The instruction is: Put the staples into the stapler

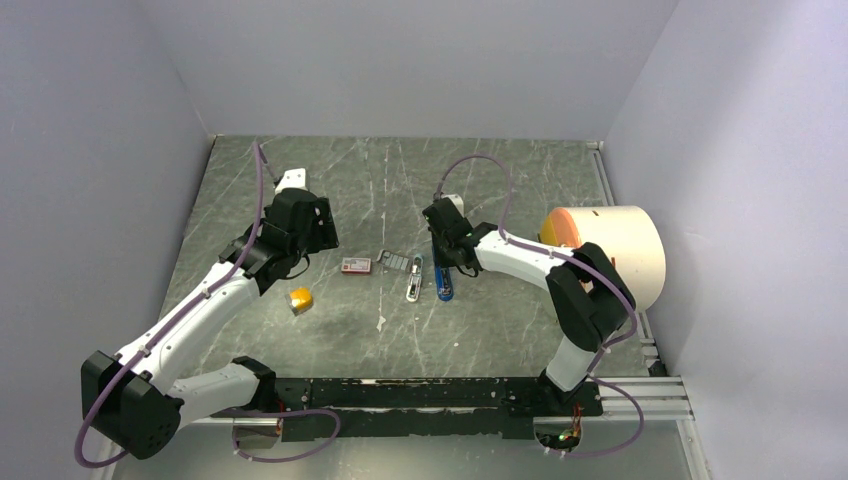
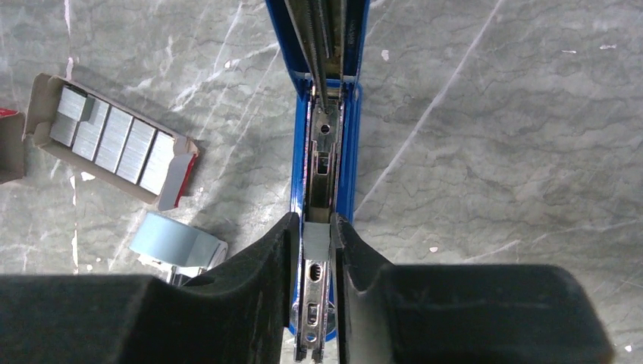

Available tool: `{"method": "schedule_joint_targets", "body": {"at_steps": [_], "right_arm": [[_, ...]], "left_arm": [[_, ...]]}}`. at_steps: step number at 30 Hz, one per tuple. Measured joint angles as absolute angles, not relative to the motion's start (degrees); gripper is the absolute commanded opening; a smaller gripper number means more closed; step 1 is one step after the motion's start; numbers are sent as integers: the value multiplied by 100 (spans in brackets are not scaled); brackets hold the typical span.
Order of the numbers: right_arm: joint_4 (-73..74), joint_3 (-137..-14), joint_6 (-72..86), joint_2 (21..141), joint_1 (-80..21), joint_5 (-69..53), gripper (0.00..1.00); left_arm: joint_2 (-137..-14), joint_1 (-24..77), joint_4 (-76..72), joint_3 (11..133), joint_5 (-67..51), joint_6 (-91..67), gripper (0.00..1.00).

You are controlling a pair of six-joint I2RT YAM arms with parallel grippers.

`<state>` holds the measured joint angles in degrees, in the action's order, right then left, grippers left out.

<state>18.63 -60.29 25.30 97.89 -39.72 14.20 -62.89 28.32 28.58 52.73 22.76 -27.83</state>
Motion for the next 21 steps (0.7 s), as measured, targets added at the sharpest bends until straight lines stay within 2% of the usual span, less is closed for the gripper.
{"method": "schedule_joint_targets", "body": {"at_steps": [10,21], "right_arm": [[2047,-6049,2633,9786,-3972,1323,41],[2272,-6632,2696,9550,-3994,1282,41]], "left_arm": [[-6289,2832,2858,5273,2246,-2783,77],[-6243,2818,2856,5273,2206,-2786,76]]}}
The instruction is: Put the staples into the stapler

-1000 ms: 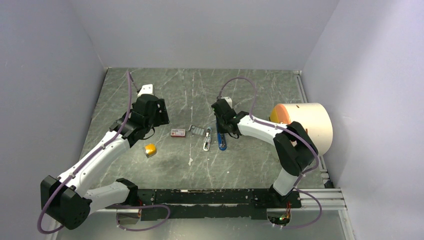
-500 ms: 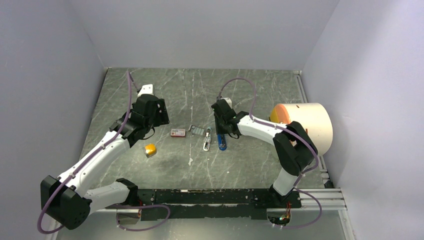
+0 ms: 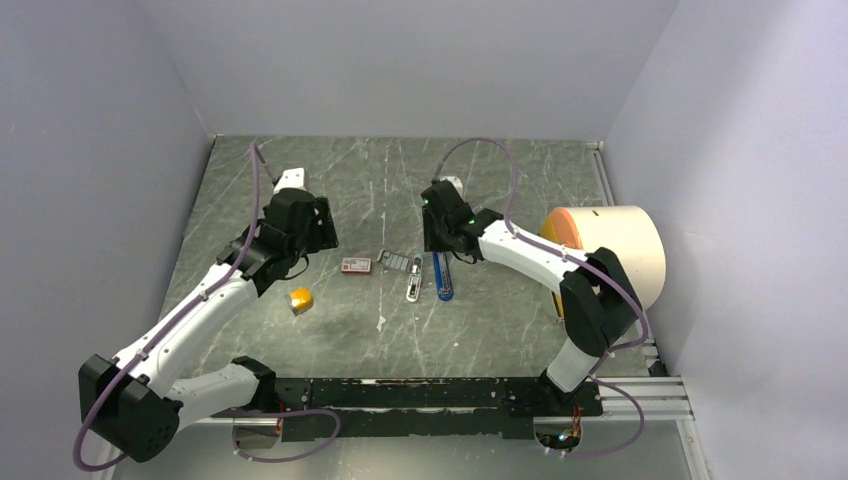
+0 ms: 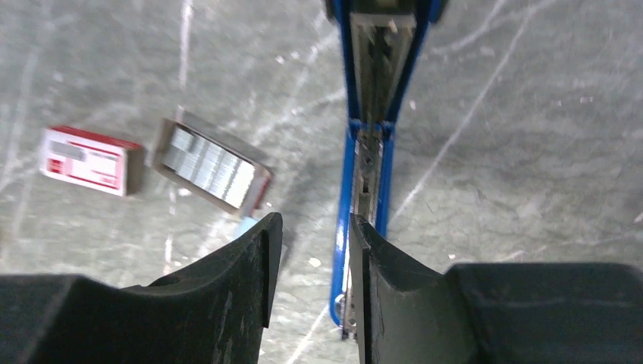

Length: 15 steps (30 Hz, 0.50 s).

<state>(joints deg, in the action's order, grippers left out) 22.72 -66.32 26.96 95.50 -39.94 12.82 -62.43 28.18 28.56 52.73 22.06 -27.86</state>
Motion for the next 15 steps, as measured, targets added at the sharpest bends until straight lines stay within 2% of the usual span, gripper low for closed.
{"method": "schedule_joint_targets", "body": {"at_steps": [9,11,15], "right_arm": [[2504,-8014,2816,10138,-4499,1406,24],[2567,-8285,2963,10464,-4692,1533,24],[2882,-8628,3415,11150,-5083,1822,29]], "left_arm": [[-5872,2814,2834,5245,2226,-2810,76],[-5850,2810,2829,5236,2231,-2810,75],[-5848,2805,2832,5229,2233,-2810,76]]}}
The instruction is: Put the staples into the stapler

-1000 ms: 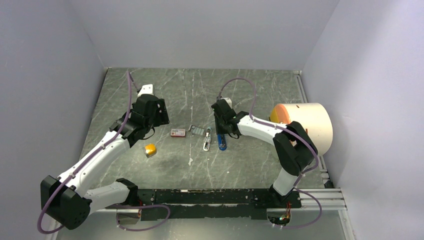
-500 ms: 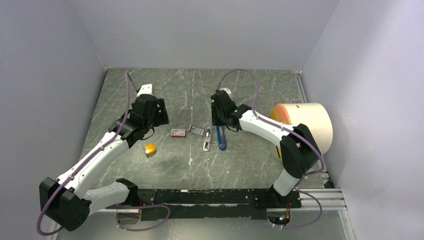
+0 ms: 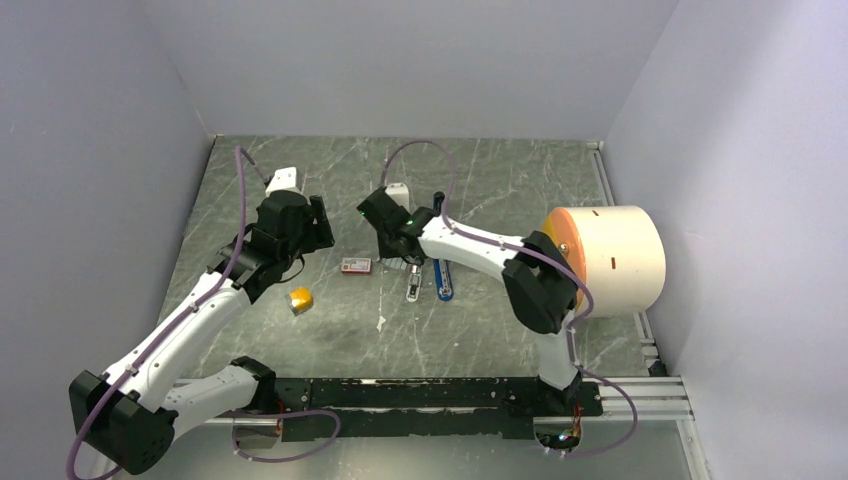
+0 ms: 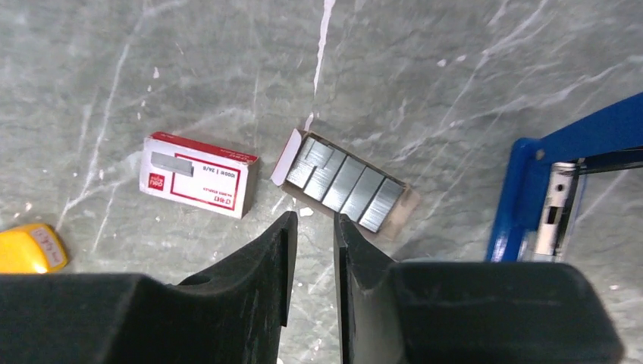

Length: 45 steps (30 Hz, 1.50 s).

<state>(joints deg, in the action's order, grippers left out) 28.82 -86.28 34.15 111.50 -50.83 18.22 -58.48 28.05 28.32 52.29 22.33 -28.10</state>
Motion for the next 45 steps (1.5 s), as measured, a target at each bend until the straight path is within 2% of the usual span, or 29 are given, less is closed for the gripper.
{"method": "schedule_joint_targets", "body": {"at_steps": [5,17,26,32,45], "right_arm": [[3332,-9120,3903,11780,-5216,2047,28],[3623,-9677,4165,12355,-5210,2143,30],[3691,-9708,4167,12547,-5210,2145,24],[3686,-9714,4156,12549,-5207,2147,31],[3704,-9850,4178,12687,-5181,2340,36]], "left_arm": [[-5826,2805,2834,5205,2235,-2810,76],[-5795,2801,2832,5199,2235,-2810,77],[-5795,2799,2832,5199,2235,-2808,77],[-5795,2799,2832,5199,2233,-2808,77],[-5795,2799,2829,5199,2233,-2808,77]]}}
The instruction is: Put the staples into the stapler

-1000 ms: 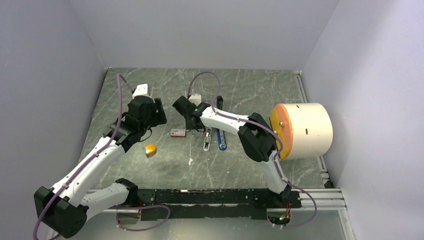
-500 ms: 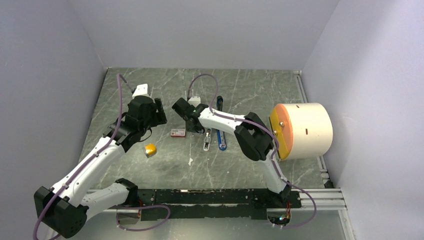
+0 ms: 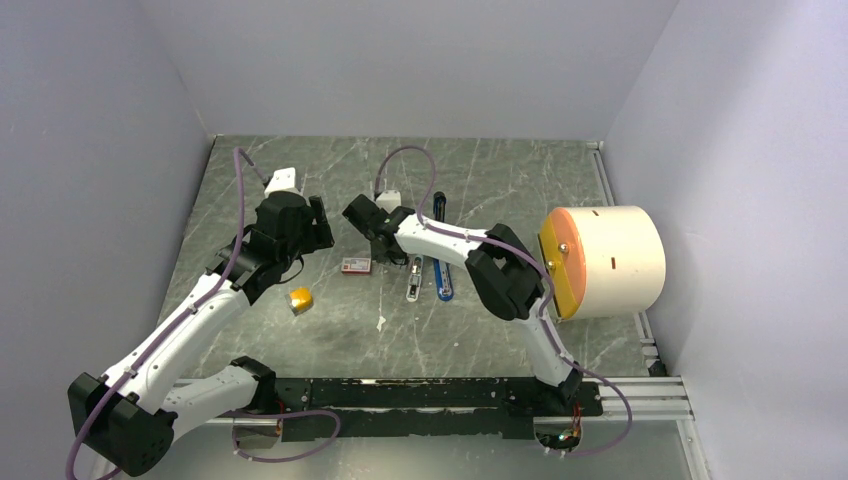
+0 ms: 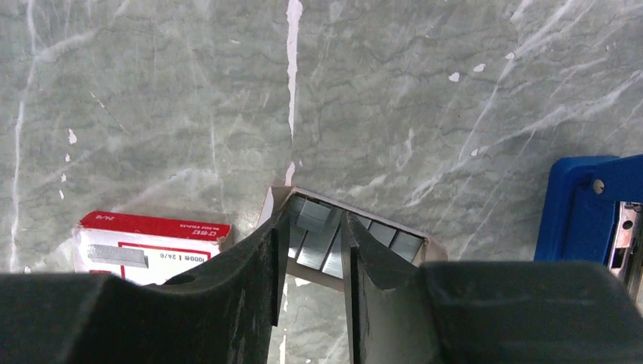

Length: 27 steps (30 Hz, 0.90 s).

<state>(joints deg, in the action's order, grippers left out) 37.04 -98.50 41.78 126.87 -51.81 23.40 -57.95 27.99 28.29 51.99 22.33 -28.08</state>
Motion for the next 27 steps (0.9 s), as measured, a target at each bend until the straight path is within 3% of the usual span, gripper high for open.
{"method": "schedule_joint_targets", "body": {"at_steps": [10,27], "right_arm": [[3675,-9944,4174,12750,-5181,2436,36],[3669,-10049,4108,12840,-5181,2488,20]], "left_arm": [[-5798,2797,2829,5199,2231,-2808,77],[-5798,2797,2832,5199,2231,-2808,77]]}}
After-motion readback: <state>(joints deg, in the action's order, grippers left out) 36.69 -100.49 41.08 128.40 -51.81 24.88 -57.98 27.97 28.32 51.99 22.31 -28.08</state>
